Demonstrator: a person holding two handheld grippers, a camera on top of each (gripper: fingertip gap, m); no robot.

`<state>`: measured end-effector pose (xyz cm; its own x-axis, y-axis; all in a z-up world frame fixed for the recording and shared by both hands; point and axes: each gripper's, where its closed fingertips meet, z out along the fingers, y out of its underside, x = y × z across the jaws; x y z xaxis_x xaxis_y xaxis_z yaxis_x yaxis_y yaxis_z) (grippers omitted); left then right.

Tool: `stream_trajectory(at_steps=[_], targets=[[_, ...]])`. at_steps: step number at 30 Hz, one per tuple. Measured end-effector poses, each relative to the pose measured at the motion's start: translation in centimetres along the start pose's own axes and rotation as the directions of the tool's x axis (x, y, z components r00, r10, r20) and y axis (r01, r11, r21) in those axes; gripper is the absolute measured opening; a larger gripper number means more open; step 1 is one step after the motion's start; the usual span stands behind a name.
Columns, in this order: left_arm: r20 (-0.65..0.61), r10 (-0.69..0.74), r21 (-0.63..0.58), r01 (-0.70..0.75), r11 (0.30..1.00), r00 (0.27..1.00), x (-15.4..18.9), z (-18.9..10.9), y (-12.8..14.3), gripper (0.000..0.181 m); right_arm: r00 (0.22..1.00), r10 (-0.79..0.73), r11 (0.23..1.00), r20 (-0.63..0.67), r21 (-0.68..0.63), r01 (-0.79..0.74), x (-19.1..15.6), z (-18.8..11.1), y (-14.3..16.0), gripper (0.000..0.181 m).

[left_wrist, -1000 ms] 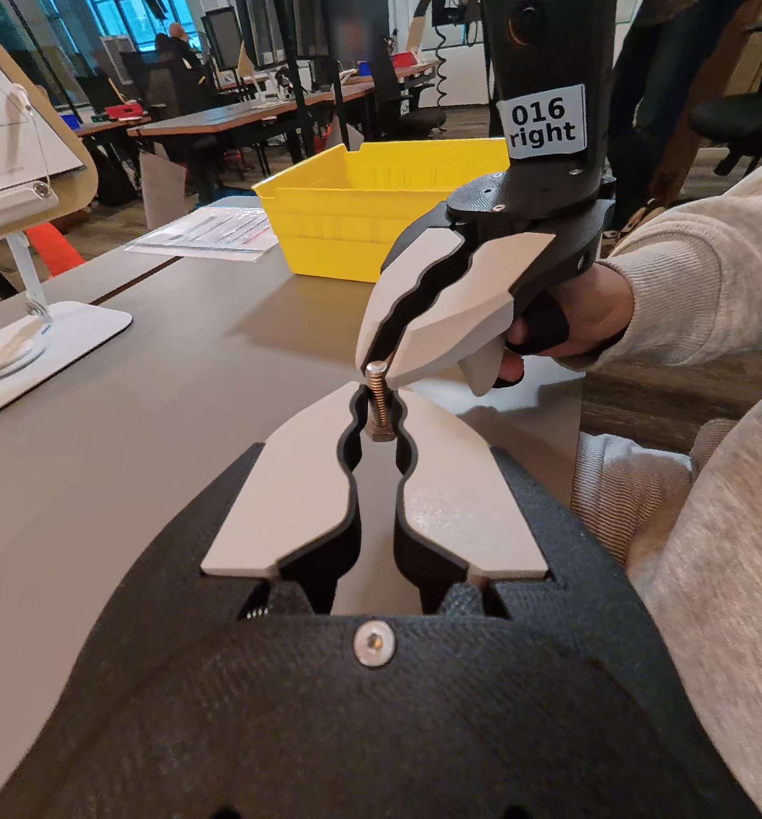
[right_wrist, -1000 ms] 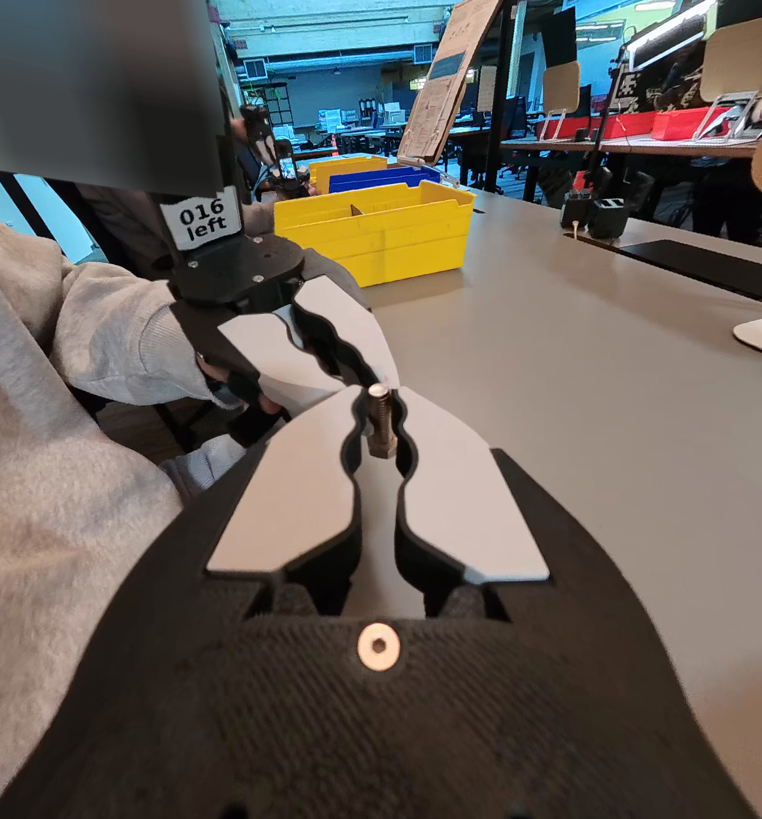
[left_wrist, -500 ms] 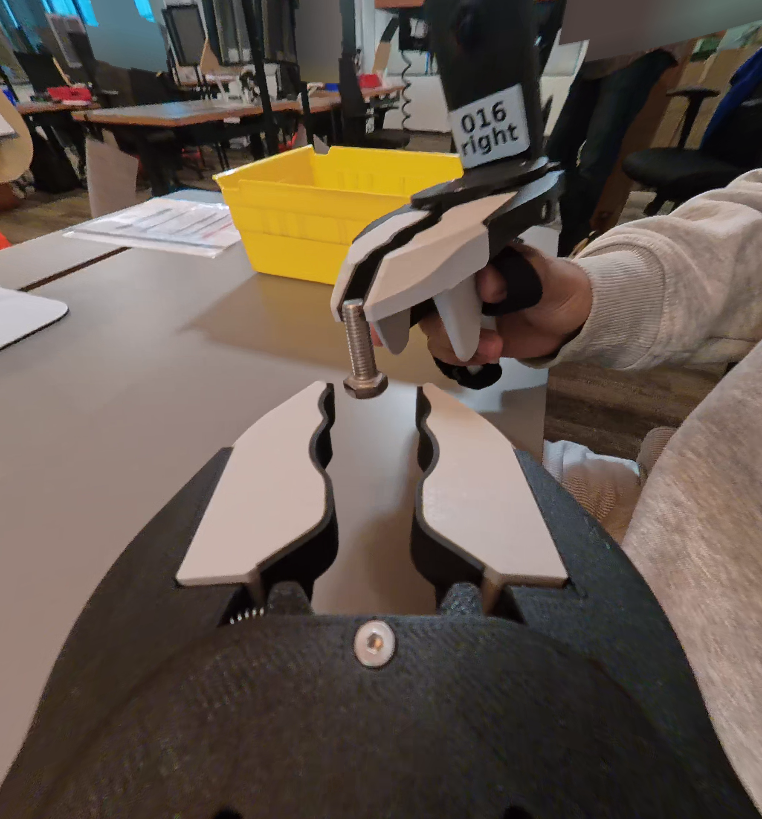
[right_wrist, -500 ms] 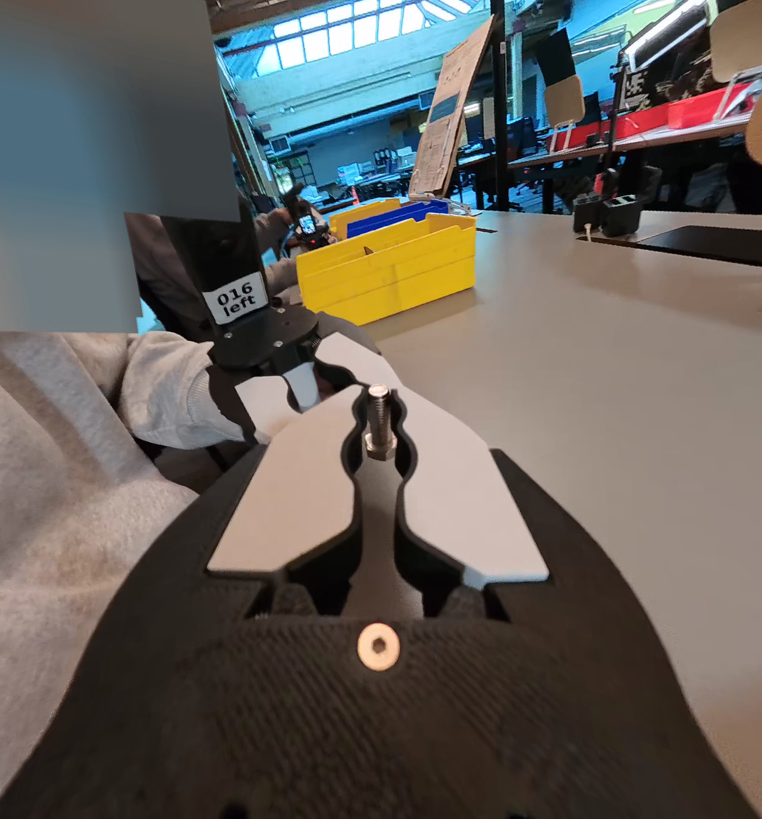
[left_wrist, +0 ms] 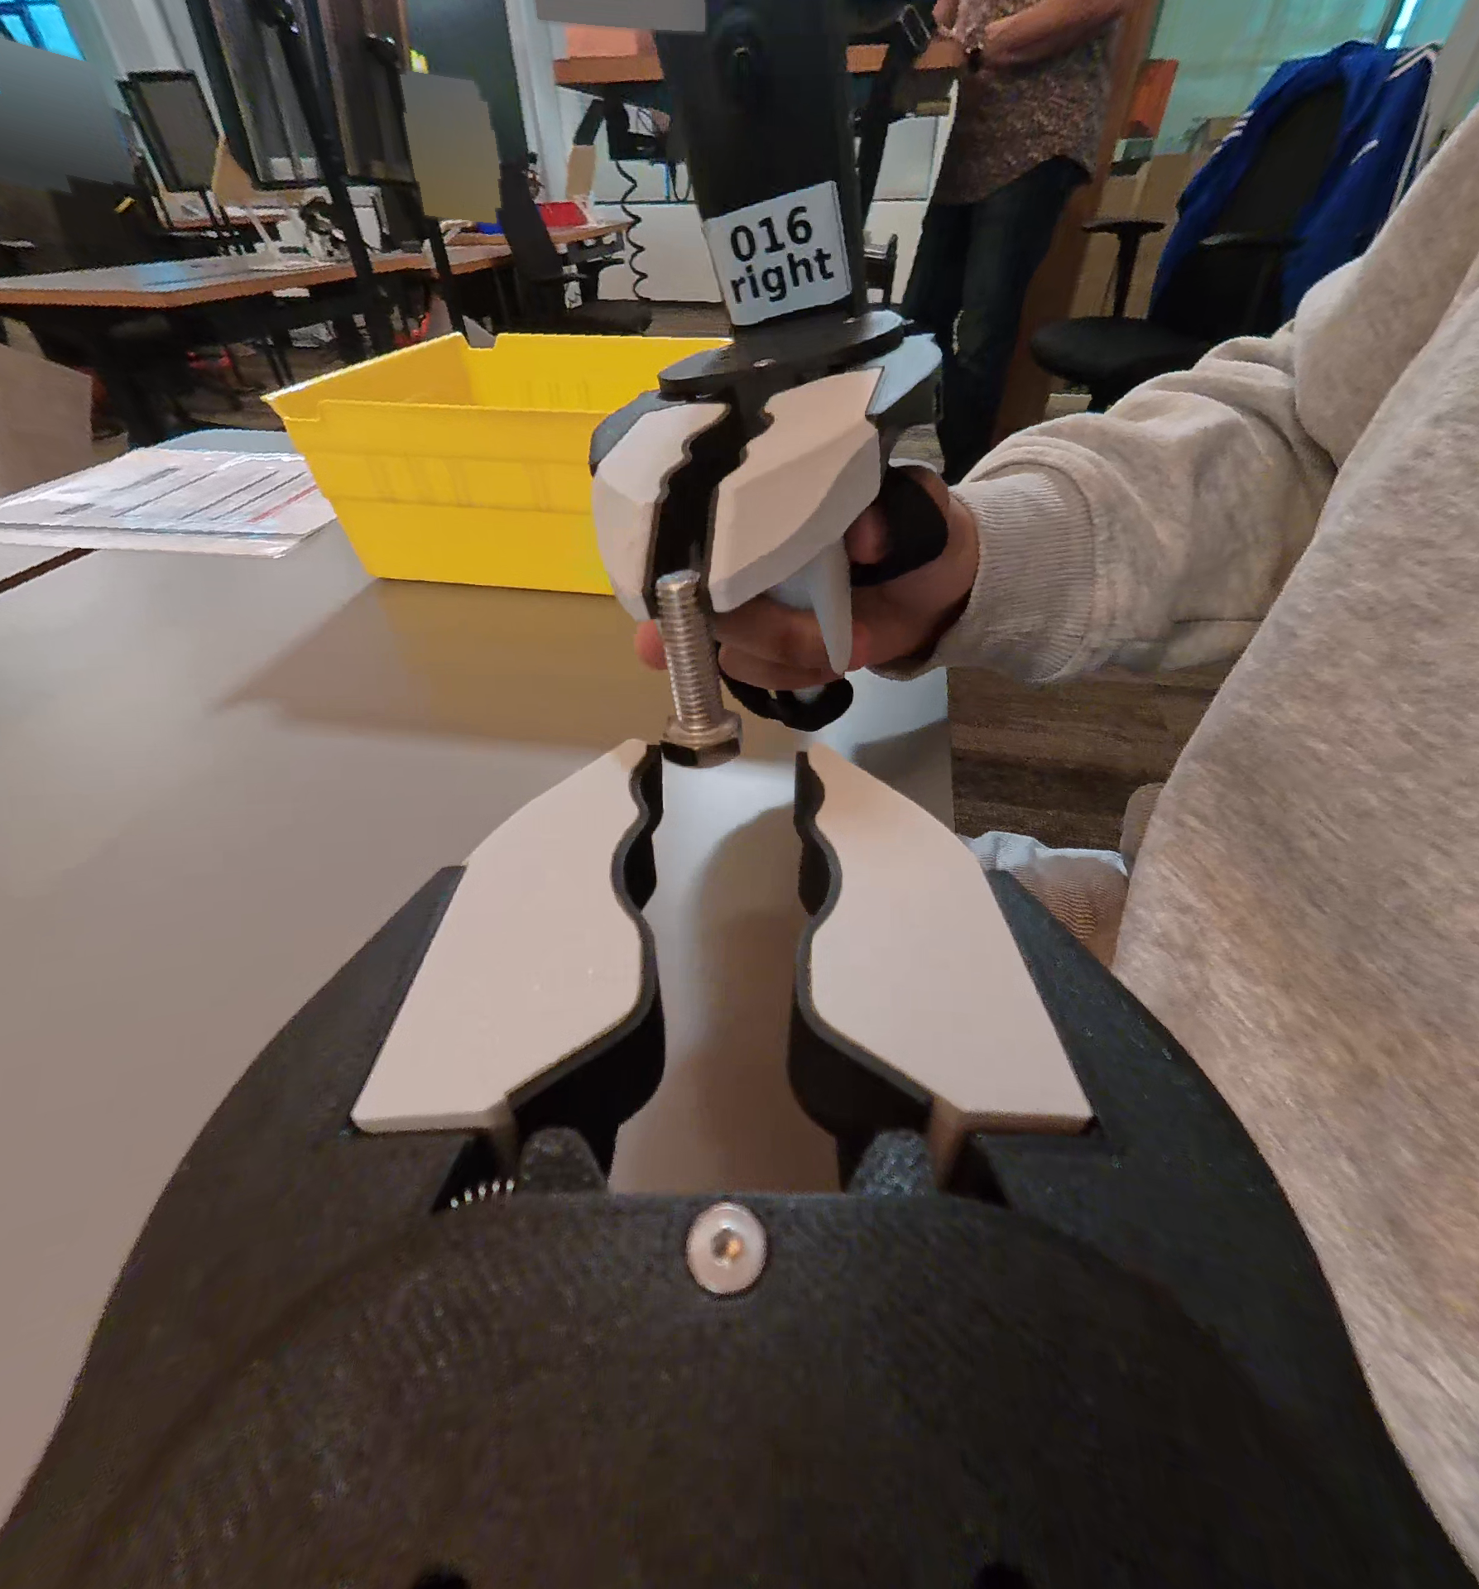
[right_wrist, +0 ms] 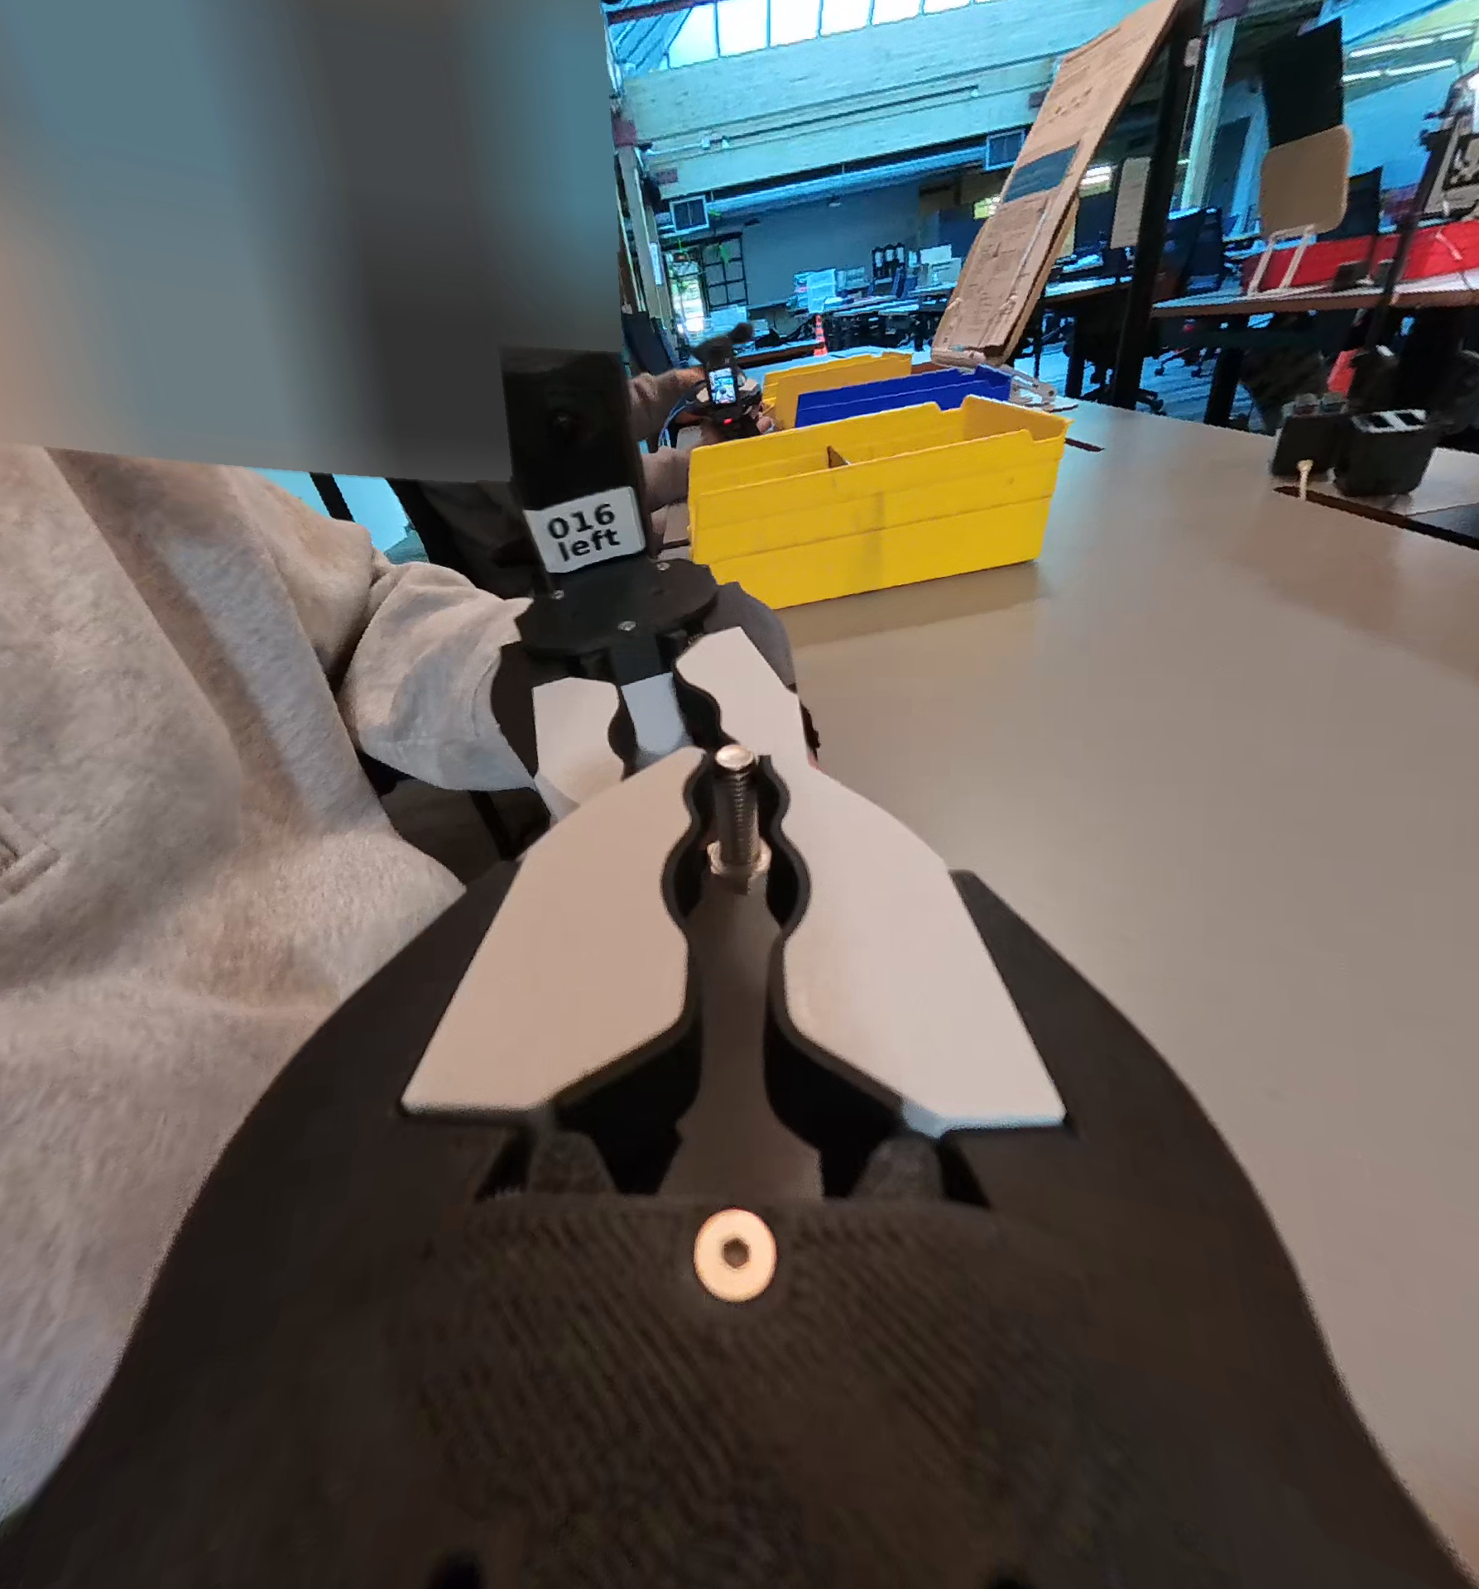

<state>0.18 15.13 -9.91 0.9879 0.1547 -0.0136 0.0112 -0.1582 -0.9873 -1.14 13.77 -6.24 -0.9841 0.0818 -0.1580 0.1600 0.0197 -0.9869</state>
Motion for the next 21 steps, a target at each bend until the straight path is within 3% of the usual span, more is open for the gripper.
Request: stream_trajectory(at_steps=[6,9,21], targets=[[-0.044,-0.03,0.022,0.031,0.999,0.999,0.5,-0.1,-0.2,0.027,0.996,0.034,0.999,0.08,0.01,-0.035,-0.9,0.1,0.0,0.009],[-0.035,-0.021,0.018,0.021,1.0,0.999,0.3,-0.2,-0.1,0.017,0.996,0.025,1.0,0.089,0.003,-0.025,-1.2,0.3,0.2,0.009],[-0.063,-0.045,0.04,0.047,0.998,0.997,0.5,-0.3,-0.3,0.017,0.995,0.026,1.0,0.1,0.012,-0.028,-1.4,0.2,0.1,0.01]])
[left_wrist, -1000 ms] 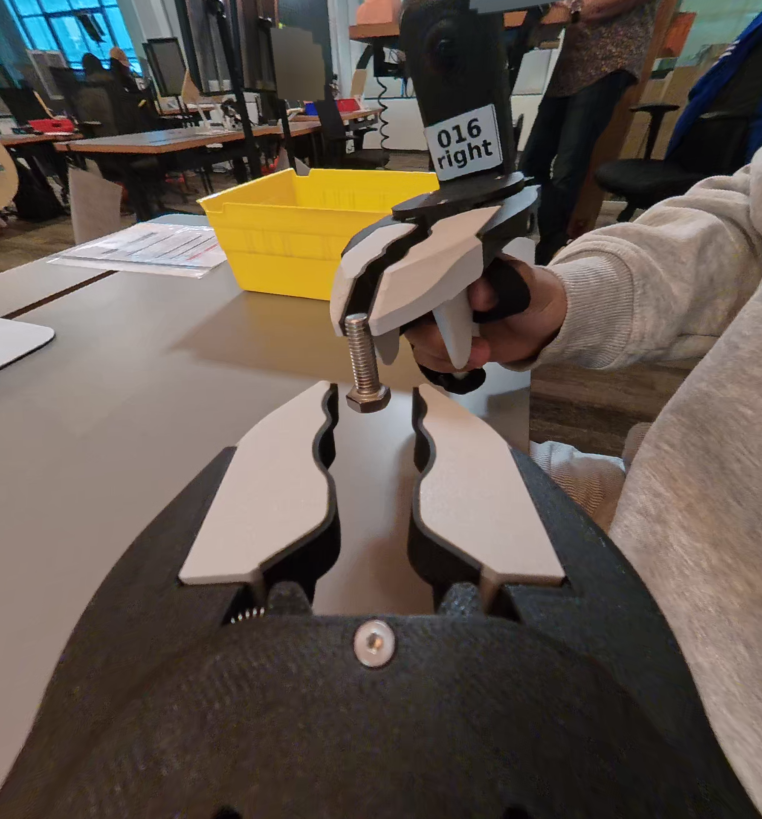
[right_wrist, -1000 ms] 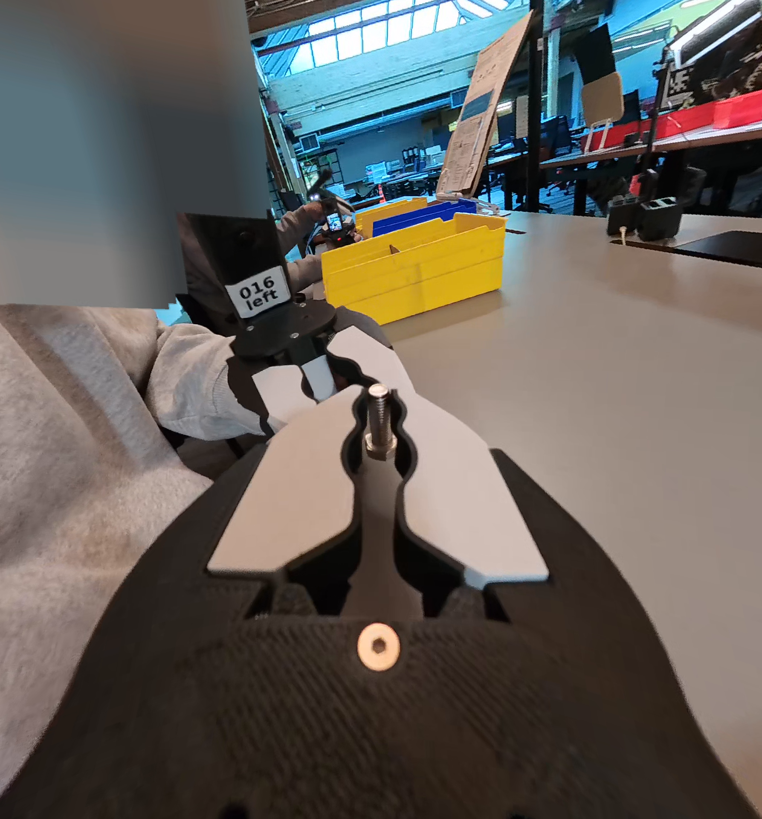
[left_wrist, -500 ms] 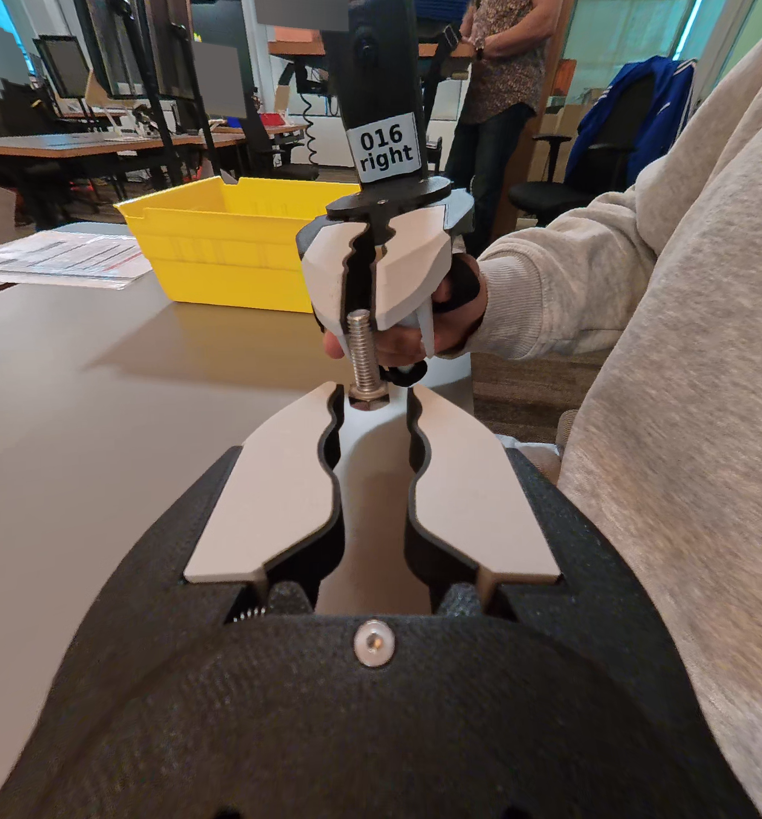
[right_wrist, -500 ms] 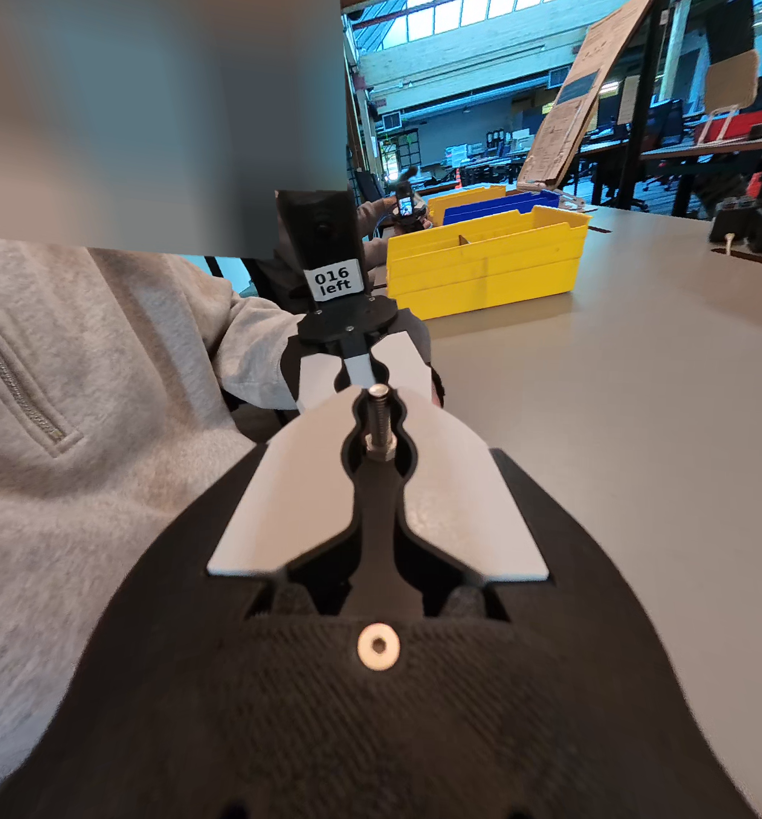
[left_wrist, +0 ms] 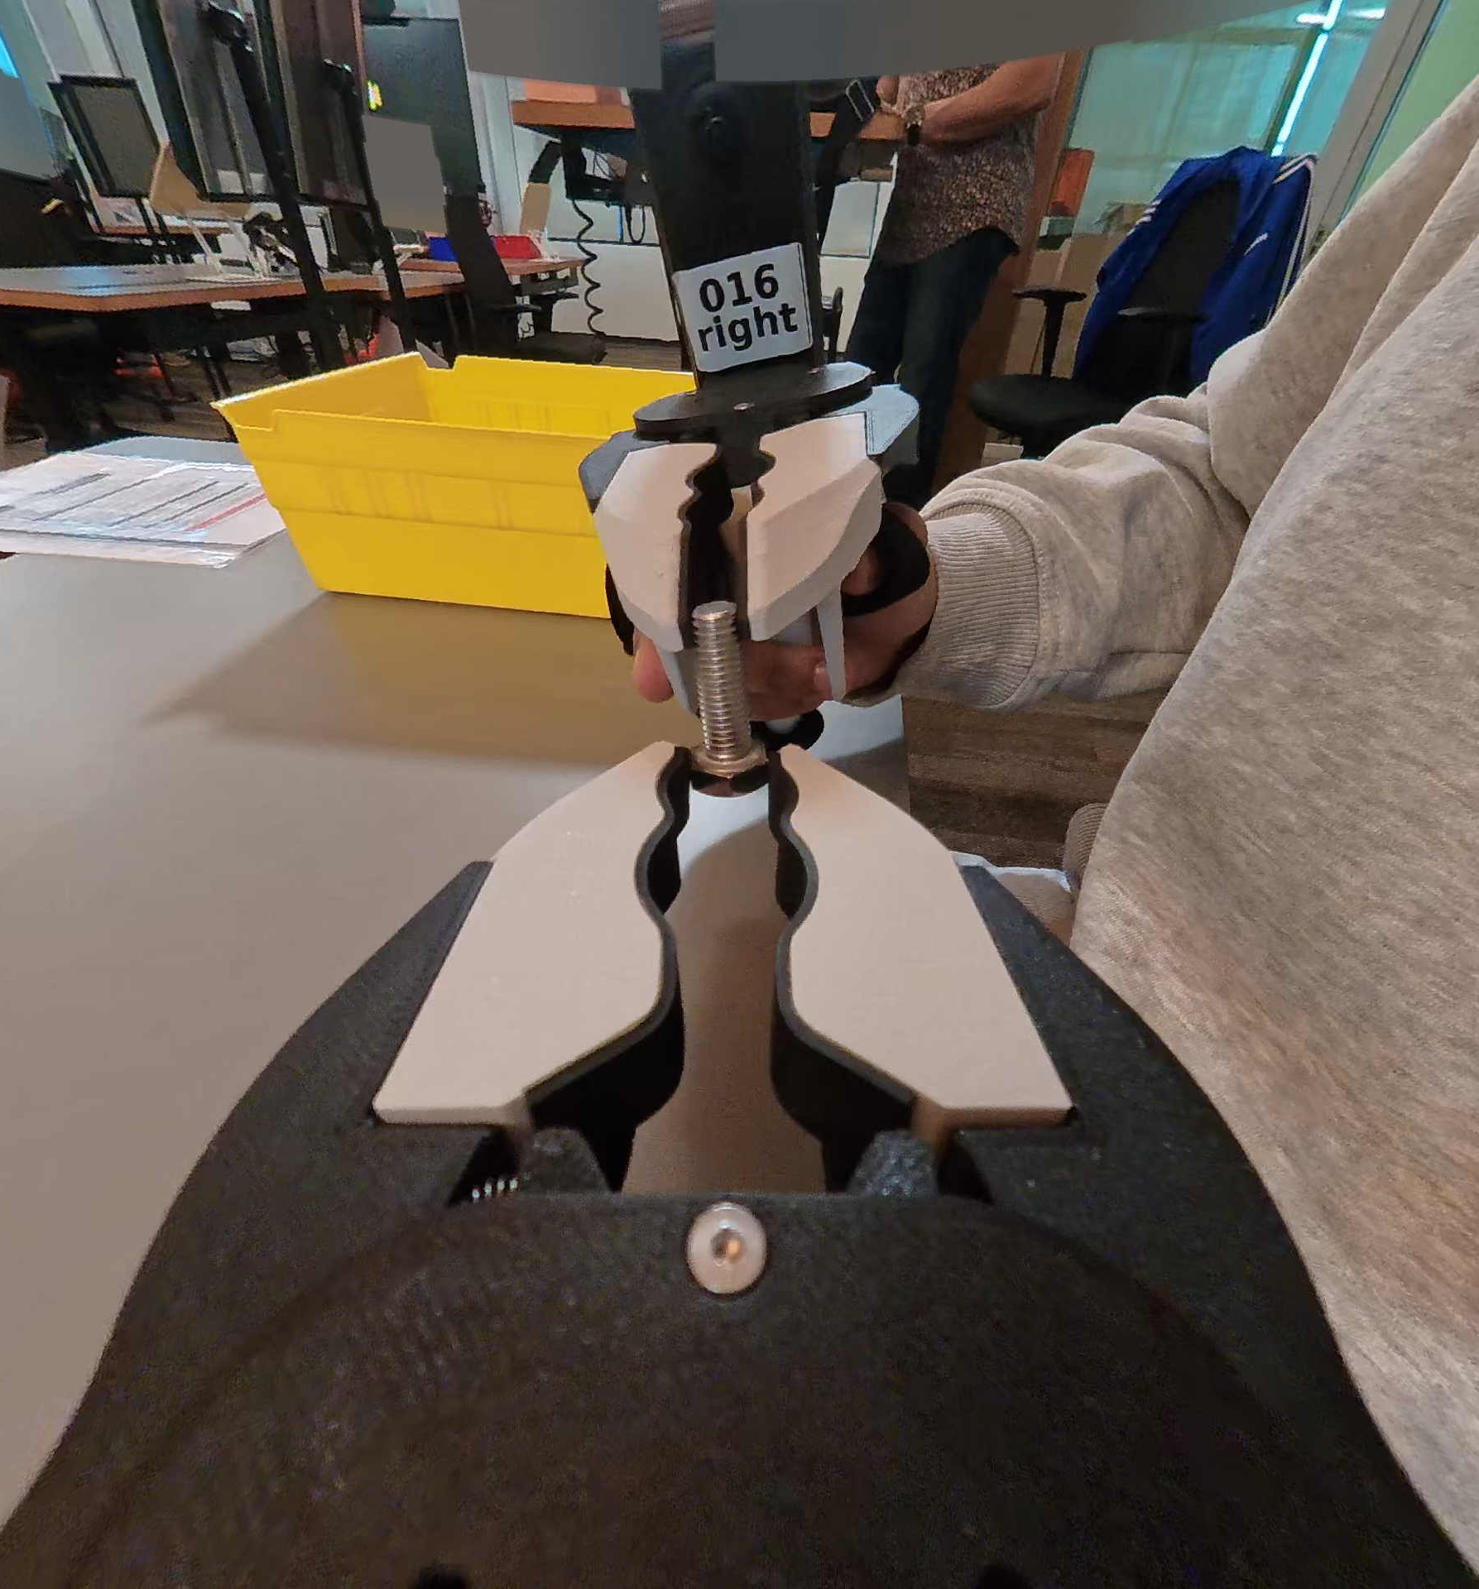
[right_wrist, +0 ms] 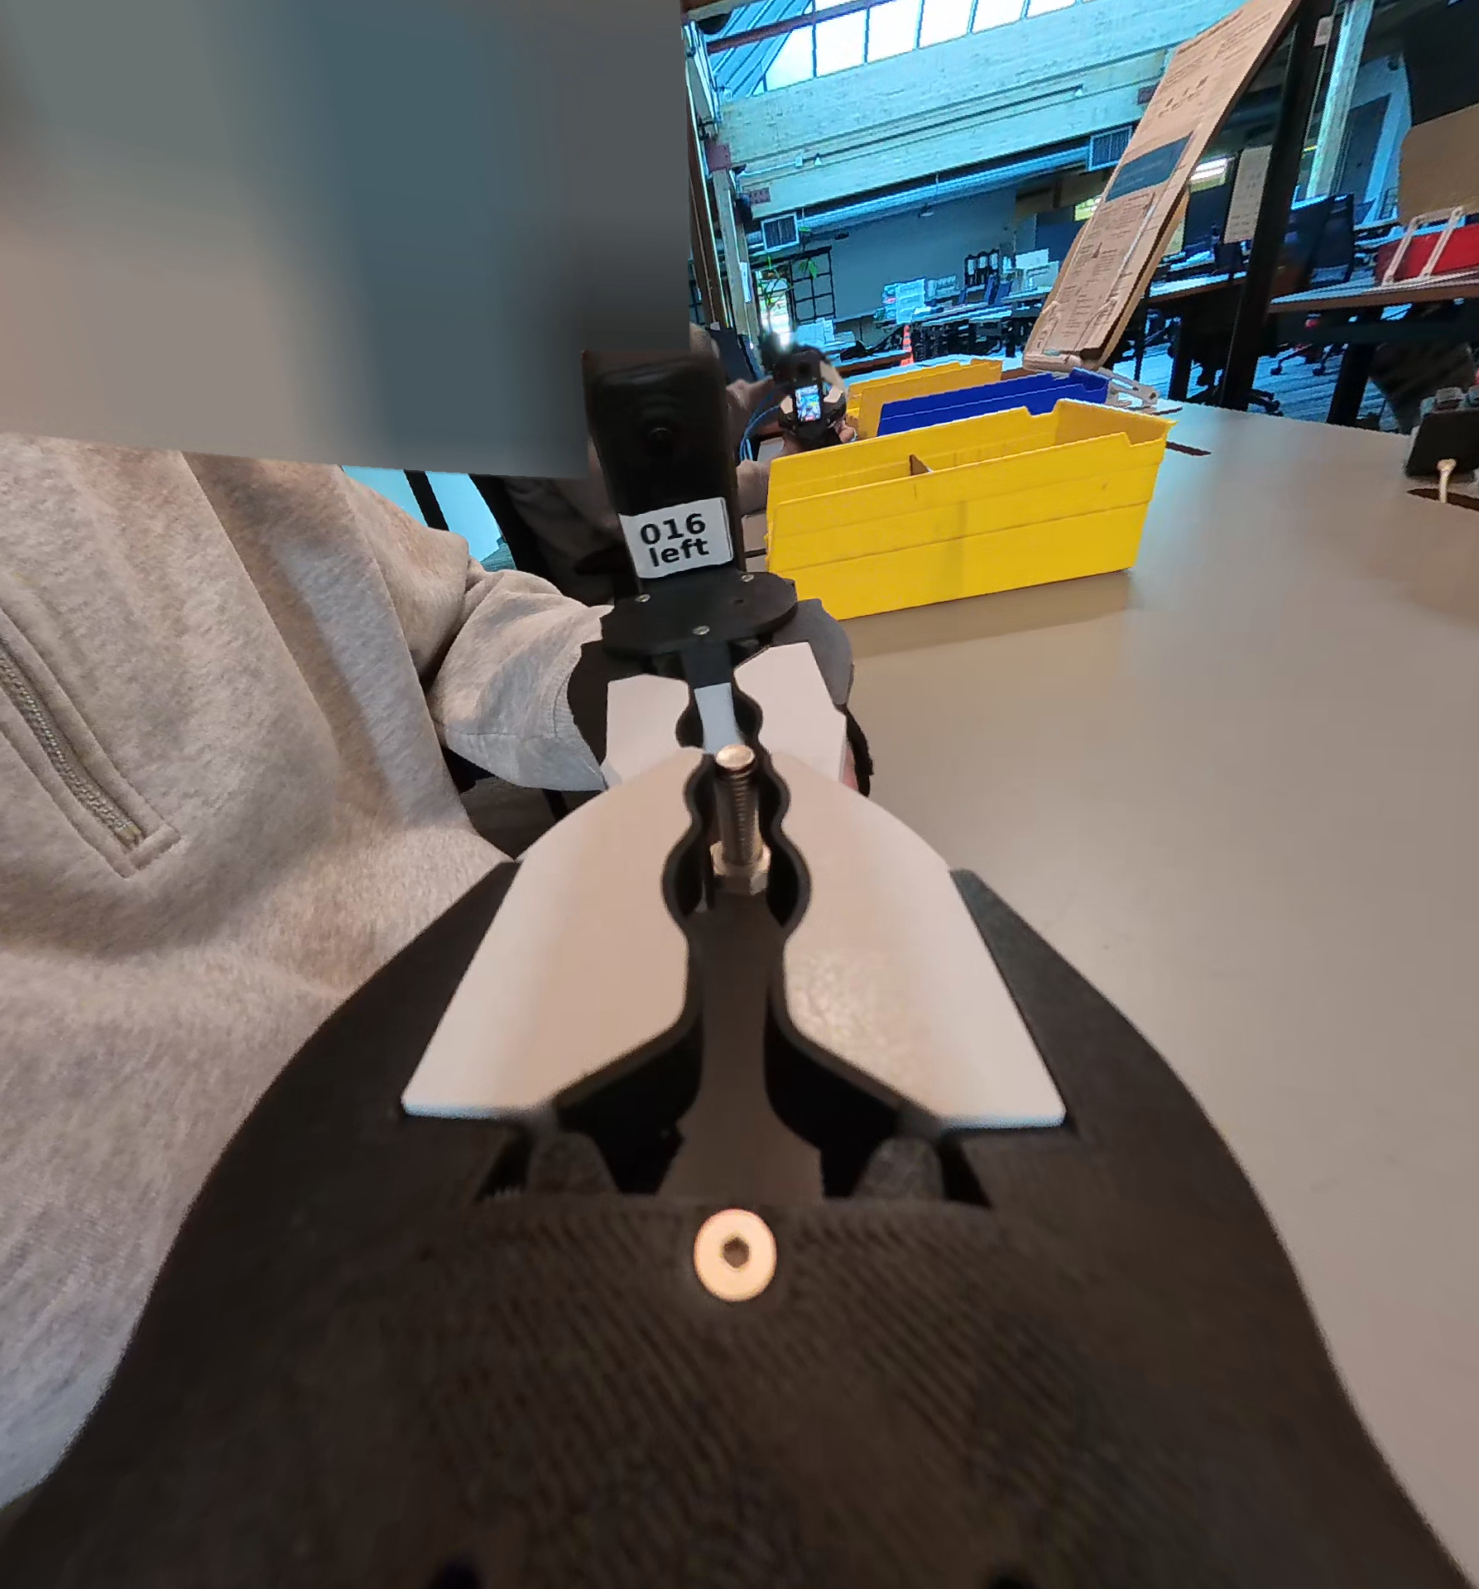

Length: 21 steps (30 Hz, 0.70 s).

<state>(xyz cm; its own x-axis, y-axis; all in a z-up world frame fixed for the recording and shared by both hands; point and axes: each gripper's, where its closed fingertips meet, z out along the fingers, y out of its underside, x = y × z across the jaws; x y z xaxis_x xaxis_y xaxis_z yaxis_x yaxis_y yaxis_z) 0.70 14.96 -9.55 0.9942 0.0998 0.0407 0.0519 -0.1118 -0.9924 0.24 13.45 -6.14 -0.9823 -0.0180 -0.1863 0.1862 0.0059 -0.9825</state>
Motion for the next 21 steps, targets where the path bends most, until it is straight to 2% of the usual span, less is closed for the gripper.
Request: stream_trajectory(at_steps=[21], targets=[[-0.021,-0.053,0.036,0.054,0.998,0.998,-0.16,-0.27,-0.35,0.017,0.999,-0.029,1.0,-0.012,0.009,0.03,-0.06,0.06,-0.04,0.009]])
